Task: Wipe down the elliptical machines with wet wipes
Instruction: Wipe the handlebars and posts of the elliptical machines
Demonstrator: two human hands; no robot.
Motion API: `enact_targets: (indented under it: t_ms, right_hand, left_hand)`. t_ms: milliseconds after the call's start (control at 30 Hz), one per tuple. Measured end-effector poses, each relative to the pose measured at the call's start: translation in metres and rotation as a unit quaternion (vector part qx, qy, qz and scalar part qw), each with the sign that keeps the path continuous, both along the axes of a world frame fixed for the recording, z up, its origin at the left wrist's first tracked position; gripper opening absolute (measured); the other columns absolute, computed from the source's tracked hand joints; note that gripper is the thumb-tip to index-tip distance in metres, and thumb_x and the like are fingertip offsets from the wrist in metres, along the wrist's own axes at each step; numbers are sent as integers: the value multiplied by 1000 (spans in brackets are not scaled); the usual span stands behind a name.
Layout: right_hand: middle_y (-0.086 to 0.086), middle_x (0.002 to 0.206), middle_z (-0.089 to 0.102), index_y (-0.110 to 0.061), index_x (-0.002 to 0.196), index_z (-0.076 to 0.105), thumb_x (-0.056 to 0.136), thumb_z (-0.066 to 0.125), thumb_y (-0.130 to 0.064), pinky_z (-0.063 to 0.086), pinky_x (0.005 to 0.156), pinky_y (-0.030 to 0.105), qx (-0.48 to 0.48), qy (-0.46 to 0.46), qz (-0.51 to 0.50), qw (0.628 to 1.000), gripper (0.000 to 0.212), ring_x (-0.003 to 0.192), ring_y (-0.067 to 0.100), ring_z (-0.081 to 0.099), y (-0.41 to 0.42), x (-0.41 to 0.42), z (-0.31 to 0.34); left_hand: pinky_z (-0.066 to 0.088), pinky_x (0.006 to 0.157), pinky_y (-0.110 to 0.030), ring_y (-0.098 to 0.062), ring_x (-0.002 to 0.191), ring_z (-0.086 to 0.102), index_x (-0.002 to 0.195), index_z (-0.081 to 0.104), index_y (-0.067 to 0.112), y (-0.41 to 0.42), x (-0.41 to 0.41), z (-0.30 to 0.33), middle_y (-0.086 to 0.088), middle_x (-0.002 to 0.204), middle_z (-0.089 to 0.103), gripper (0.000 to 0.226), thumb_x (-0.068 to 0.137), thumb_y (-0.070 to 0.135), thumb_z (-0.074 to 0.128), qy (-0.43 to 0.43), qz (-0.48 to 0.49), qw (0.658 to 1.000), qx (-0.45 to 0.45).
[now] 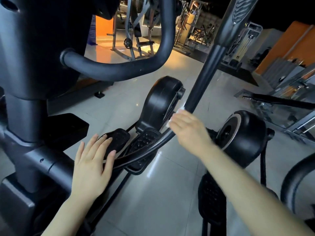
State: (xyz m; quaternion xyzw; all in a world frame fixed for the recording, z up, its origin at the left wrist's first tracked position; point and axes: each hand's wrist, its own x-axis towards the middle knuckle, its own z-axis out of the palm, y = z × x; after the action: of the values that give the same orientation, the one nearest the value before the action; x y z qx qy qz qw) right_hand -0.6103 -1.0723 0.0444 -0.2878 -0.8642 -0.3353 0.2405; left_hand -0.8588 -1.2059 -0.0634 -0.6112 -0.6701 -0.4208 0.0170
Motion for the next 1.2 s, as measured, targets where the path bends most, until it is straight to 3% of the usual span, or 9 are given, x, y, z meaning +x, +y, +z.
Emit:
enact_targets:
  t_ms: [167, 367, 467, 533, 600, 700, 833, 967, 1200]
  right_hand:
    - [-3, 85, 74, -16, 81, 76, 71, 46, 3, 50, 93, 28, -178, 198, 7, 964, 37, 86, 18, 69, -55, -64, -91]
    - [-7, 96, 74, -20, 95, 73, 88, 56, 2, 56, 75, 35, -419, 291, 106, 854, 29, 88, 15, 70, -96, -117, -91]
    - [-1, 95, 75, -13, 92, 76, 84, 60, 7, 56, 81, 36, -269, 272, 111, 917, 27, 90, 21, 71, -69, -91, -57]
    - [2, 94, 75, -11, 88, 78, 80, 60, 7, 55, 89, 36, -120, 210, 45, 969, 26, 93, 23, 71, -40, -64, -38]
    - [4, 90, 76, -10, 83, 77, 80, 50, 1, 53, 92, 38, -43, 140, -28, 989, 29, 90, 25, 72, -23, -37, -34]
    - [2, 85, 74, -11, 80, 75, 76, 46, 2, 46, 96, 32, -73, 129, -21, 989, 32, 85, 23, 70, -31, -32, -62]
    - [0, 86, 74, -14, 83, 75, 78, 53, 3, 52, 85, 33, -224, 253, 33, 940, 28, 85, 21, 70, -78, -104, -114]
    - [1, 96, 75, -7, 89, 74, 86, 54, 5, 52, 90, 36, -312, 270, 149, 899, 24, 96, 19, 68, -103, -146, -126]
    - [3, 103, 74, -8, 94, 77, 88, 55, -5, 52, 91, 31, -185, 103, 188, 959, 22, 101, 20, 66, -66, -72, -108]
  left_hand:
    - [31, 112, -53, -28, 133, 46, 125, 63, 6, -16, -3, -9, -8, 131, 63, 50, 97, 37, 35, -18, 42, 999, -12]
    - [34, 105, -40, -27, 127, 48, 126, 57, 1, -18, -8, -4, -14, 127, 63, 46, 99, 29, 34, -102, 30, 993, 43]
    - [36, 104, -42, -31, 125, 51, 124, 57, 0, -17, -9, -4, -15, 126, 62, 42, 98, 24, 35, -105, 33, 992, 60]
    - [42, 100, -47, -33, 120, 55, 122, 59, 2, -17, -8, -5, -13, 124, 64, 39, 98, 23, 36, -92, 32, 993, 64]
    - [43, 96, -47, -33, 113, 58, 119, 60, 3, -18, -7, -5, -12, 120, 65, 38, 98, 22, 36, -101, 40, 992, 69]
    - [40, 92, -40, -32, 105, 58, 116, 61, 3, -19, -8, -5, -12, 113, 65, 37, 97, 18, 34, -123, 52, 987, 85]
    - [35, 89, -32, -25, 100, 54, 115, 61, 3, -21, -7, -6, -11, 111, 66, 40, 95, 16, 30, -139, 56, 984, 94]
    - [41, 92, -41, -27, 103, 56, 115, 60, 3, -21, -8, -5, -10, 113, 66, 41, 93, 16, 28, -174, 62, 979, 90]
    - [39, 88, -35, -23, 100, 53, 116, 60, 7, -22, -9, -5, -10, 111, 66, 40, 94, 17, 29, -159, 50, 983, 76]
